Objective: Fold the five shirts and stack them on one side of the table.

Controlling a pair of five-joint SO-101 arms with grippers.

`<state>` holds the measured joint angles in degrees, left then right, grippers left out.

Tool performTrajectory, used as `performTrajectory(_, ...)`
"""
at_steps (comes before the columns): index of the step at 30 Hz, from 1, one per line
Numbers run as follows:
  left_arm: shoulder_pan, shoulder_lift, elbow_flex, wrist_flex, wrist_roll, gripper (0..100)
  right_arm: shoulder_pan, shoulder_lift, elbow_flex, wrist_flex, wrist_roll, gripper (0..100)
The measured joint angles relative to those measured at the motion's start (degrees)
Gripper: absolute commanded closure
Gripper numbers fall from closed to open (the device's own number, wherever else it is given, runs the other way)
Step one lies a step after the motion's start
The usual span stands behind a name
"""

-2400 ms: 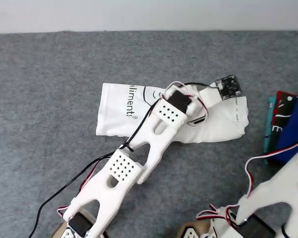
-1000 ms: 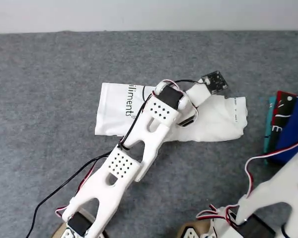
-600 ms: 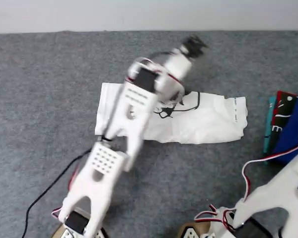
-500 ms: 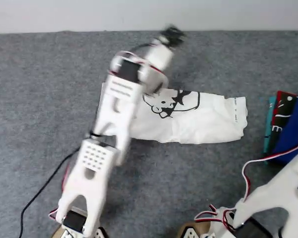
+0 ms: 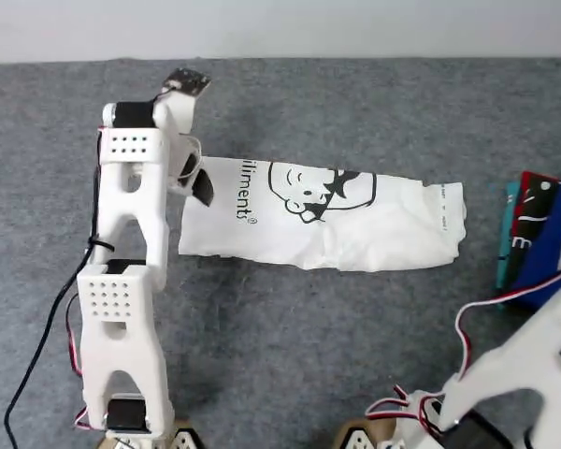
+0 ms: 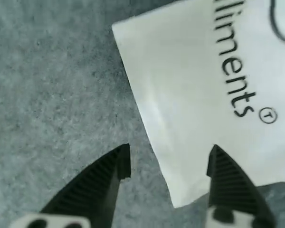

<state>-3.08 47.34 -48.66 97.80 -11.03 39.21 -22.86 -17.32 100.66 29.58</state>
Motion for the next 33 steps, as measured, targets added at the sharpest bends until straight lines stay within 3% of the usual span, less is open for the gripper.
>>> performTrajectory(7, 0.00, 5.10, 1.93, -4.75, 0.00, 73, 0.00, 0.00, 4.40, 0.00, 0.00, 98.3)
performTrajectory(13, 0.18, 14.59, -7.38, -3.96, 0.00, 75, 0.00, 0.00, 4.40, 0.00, 0.00, 98.3)
performTrajectory(23, 3.52, 23.47, -22.86, 1.93, 0.00, 99, -0.09, -2.73, 4.40, 0.00, 0.00, 98.3)
performTrajectory(28, 3.96, 23.56, -22.68, 1.85, -1.76, 99, -0.09, -2.73, 4.40, 0.00, 0.00, 98.3)
performTrajectory(33, 3.69, 16.88, -10.99, 1.14, -4.40, 99, -0.09, -2.73, 4.40, 0.00, 0.00, 98.3)
